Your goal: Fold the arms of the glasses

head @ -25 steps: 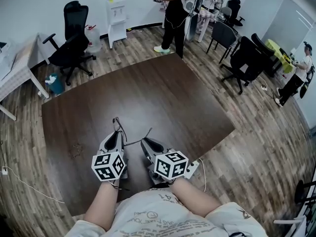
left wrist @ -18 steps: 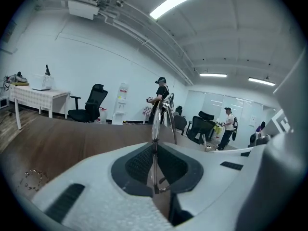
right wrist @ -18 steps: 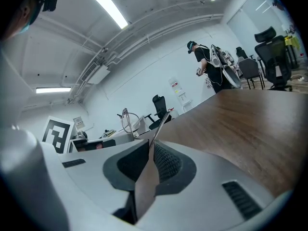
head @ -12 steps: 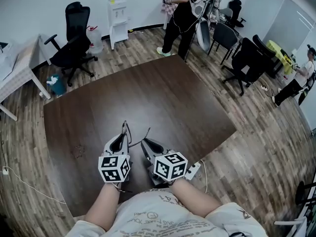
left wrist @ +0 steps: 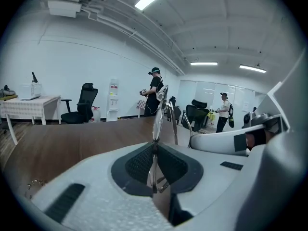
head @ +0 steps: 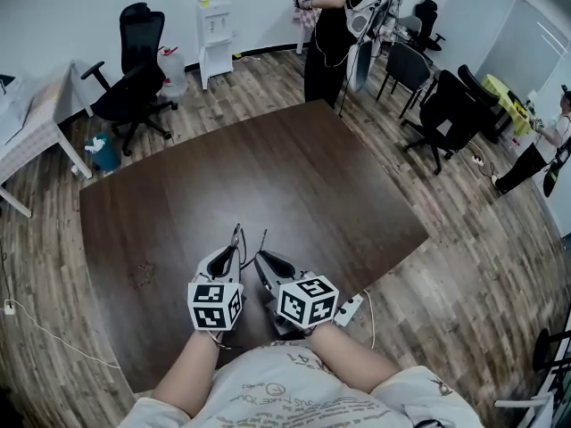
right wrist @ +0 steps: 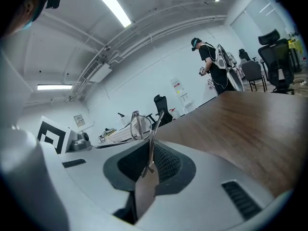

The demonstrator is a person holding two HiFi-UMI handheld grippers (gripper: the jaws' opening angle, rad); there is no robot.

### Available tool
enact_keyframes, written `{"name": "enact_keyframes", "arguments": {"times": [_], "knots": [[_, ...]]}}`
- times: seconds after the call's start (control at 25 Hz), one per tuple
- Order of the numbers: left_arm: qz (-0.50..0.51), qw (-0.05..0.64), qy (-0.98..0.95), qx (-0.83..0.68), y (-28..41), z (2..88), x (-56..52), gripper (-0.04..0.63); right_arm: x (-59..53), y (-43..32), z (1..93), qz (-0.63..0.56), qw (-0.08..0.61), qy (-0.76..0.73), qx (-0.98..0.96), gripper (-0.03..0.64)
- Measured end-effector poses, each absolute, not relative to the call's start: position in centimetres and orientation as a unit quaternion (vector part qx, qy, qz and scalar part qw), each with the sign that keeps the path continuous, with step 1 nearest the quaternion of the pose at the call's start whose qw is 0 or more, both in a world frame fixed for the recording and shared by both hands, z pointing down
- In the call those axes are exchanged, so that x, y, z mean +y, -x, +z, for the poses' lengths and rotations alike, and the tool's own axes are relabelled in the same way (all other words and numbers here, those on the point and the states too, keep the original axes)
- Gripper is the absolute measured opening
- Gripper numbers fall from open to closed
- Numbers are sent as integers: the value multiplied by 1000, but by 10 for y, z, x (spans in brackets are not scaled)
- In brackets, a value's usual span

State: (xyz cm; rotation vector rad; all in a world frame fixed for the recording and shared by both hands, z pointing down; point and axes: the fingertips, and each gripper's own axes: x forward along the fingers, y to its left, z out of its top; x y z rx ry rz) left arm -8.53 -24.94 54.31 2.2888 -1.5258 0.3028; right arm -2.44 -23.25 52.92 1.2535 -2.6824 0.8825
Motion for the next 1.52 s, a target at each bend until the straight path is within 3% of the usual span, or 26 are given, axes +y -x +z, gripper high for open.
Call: {"name": "enact_keyframes", "arguments": {"times": [0.68,1.04,1.4,1.52], "knots": [[140,169,-832,-510,65,551,-245,40,-236,32,530,279,29,-397,-874,35],[128,195,-829,-509,66,554,-245,40,-234,34,531,280,39,-392,-875,37],[166,181,-797,-552,85,566,-255,40,-234,24,535,281,44,-402,-870,78],[183,185,-787,-559,93,576,-259,40,-234,20,546,281,74,-414,-863,29]]}}
